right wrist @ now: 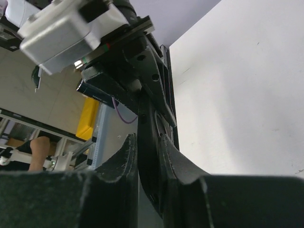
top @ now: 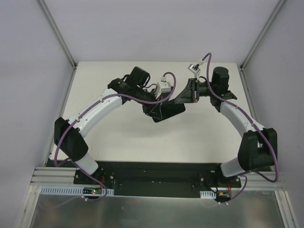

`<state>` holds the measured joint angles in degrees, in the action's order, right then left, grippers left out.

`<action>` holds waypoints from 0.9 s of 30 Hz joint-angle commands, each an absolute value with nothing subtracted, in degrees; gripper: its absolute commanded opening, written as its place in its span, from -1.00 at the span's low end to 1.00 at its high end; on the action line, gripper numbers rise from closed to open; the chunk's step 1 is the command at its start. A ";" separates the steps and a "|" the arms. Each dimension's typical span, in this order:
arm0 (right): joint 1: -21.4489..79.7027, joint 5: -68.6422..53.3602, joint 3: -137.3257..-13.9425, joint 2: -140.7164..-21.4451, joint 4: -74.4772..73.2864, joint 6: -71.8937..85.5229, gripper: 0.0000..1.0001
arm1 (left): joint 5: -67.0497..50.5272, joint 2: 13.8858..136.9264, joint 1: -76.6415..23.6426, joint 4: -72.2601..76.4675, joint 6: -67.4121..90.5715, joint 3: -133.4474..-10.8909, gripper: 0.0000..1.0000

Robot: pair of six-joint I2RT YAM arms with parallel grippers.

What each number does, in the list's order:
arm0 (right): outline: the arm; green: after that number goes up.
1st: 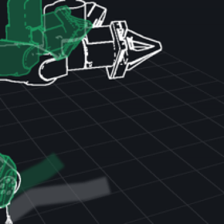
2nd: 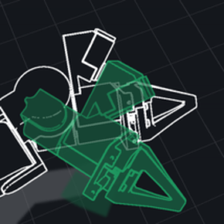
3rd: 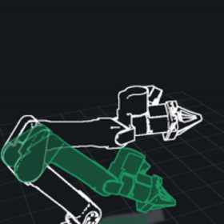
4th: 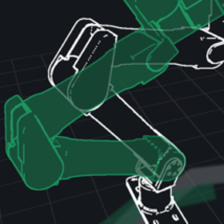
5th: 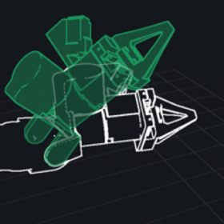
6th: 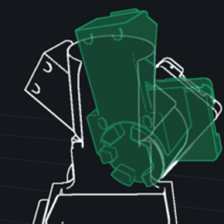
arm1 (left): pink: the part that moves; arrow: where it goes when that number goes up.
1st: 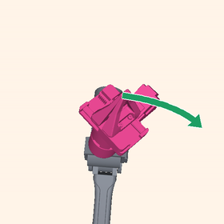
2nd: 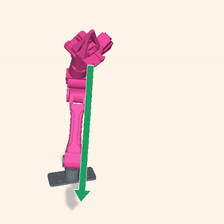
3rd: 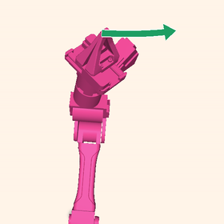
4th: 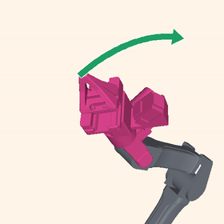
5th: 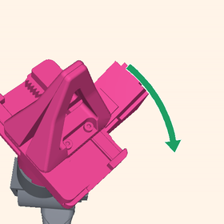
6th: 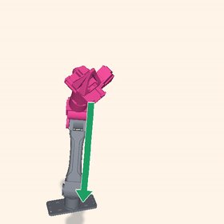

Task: Take the phone out of the phone case
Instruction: Pick up the phone at the center of the board.

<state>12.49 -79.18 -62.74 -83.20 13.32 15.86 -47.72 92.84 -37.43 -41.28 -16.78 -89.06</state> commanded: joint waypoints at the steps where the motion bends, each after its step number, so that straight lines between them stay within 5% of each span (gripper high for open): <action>1: 11.07 -73.74 -63.46 -87.18 19.94 34.87 -1.00 | -33.77 90.53 -43.14 -39.82 -25.31 -87.89 -1.00; 27: 11.69 -68.64 -65.92 -95.62 18.03 41.67 -1.00 | -10.64 96.33 -52.56 -40.60 -21.53 -98.26 -1.00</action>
